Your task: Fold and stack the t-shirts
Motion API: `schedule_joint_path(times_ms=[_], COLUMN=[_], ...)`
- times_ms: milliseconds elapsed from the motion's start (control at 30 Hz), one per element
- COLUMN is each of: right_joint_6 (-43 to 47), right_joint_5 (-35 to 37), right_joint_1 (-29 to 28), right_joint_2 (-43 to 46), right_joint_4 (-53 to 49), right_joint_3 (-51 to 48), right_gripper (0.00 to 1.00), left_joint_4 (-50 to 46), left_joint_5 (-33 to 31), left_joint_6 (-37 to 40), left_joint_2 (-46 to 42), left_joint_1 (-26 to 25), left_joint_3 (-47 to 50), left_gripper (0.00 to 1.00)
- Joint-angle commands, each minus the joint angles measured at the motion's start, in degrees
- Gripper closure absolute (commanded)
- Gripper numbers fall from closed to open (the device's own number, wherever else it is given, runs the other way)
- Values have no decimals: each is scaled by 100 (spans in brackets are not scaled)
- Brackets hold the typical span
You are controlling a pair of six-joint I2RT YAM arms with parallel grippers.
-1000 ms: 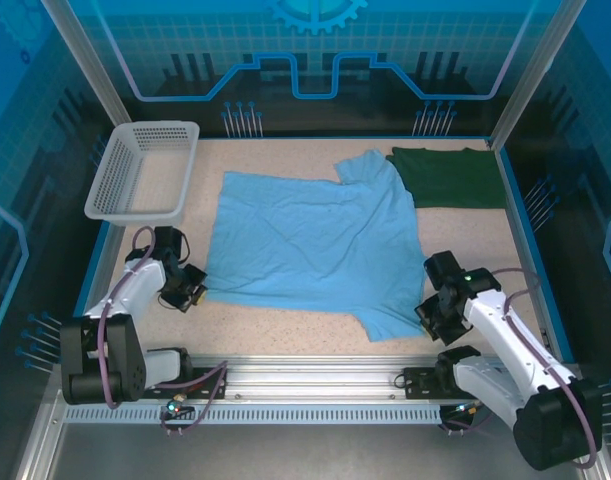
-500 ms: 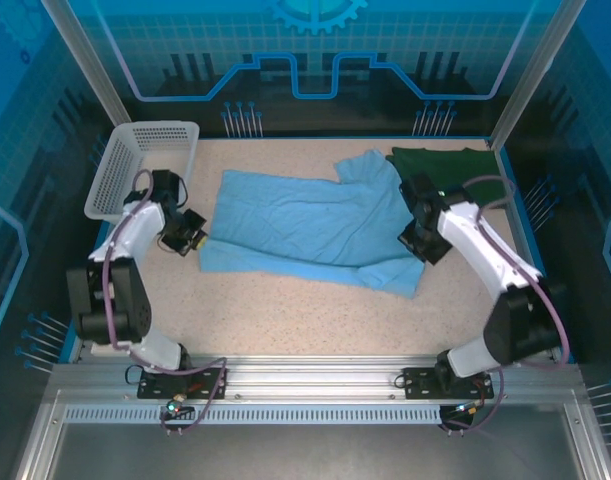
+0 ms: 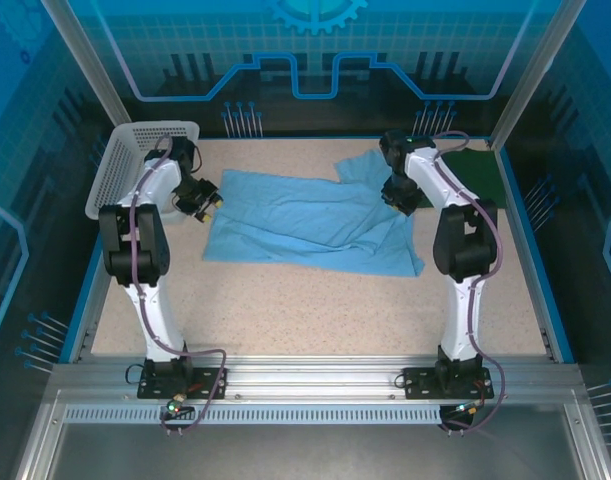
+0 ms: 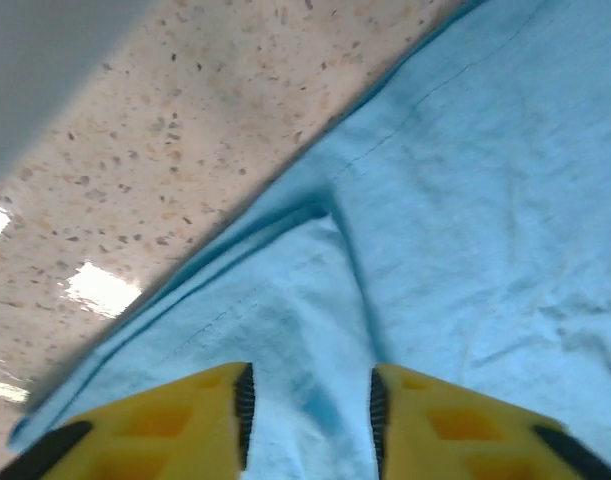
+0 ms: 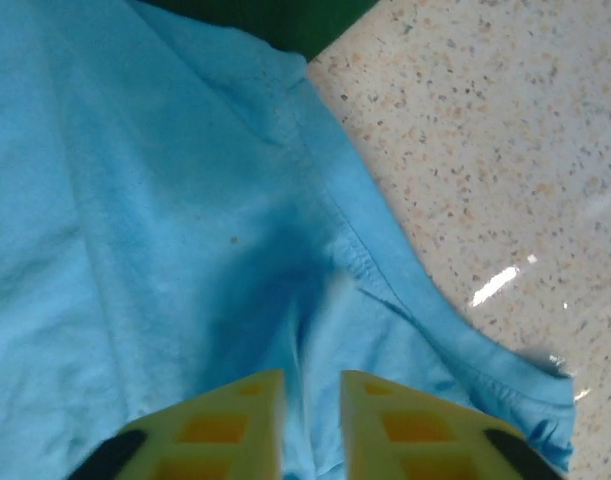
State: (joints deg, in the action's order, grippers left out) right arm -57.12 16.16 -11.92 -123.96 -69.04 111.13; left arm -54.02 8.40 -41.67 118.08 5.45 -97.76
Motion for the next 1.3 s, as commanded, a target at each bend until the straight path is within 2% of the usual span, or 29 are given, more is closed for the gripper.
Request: schedule_joint_path(times_ms=[0,100,167,267,433,533,667,800,967,1067,1200,1267], right_joint_6=[252,536,755,1183,1156,1039,953,765,616,556,462,361], right_joint_5=[-161,-293,-406,-1238,-3161,-3348,-3247,-2917,-2427,-2200,-1737,-1756], right_joint_1=[300,489,574,586,471,161,-151,-218,-68,112,295,428], right_joint_2=[-139,162,461,1305,2791,3096,2868,2697,2444,2213,1991,1916], right_joint_4=[-386,-219,-156,547,2437,2990,3081,3267,3269,3131,2436,2200], right_joint_3=[241,220,111,-896,-3530,-4397,-4745,-5056,-5220,-5189,-4912,-4910], right_gripper=[64,46,41,46,62,67,68,62,59,57,46,43], left_joint_4=[-422,-489,-454,-80,1361,1937,2425,2629,2912,2997,2771,2492], left_joint_5=[-148,-341,-444,-353,411,611,858,602,78,-107,-410,-685], left_joint_6=[110,262,321,180,-513,-730,-904,-815,-772,-761,-485,-373], left_joint_2=[0,-260,-581,-1274,-2425,-2599,-2335,-1898,-1594,-1461,-1376,-1404], left_joint_1=[-49,-126,-228,-456,-605,-615,-688,-765,-737,-717,-679,-686], left_joint_3=[-340,-416,-223,727,2972,3606,3736,3640,3933,4094,4098,3985], left_gripper=[45,33,32,39,66,74,76,77,77,73,71,71])
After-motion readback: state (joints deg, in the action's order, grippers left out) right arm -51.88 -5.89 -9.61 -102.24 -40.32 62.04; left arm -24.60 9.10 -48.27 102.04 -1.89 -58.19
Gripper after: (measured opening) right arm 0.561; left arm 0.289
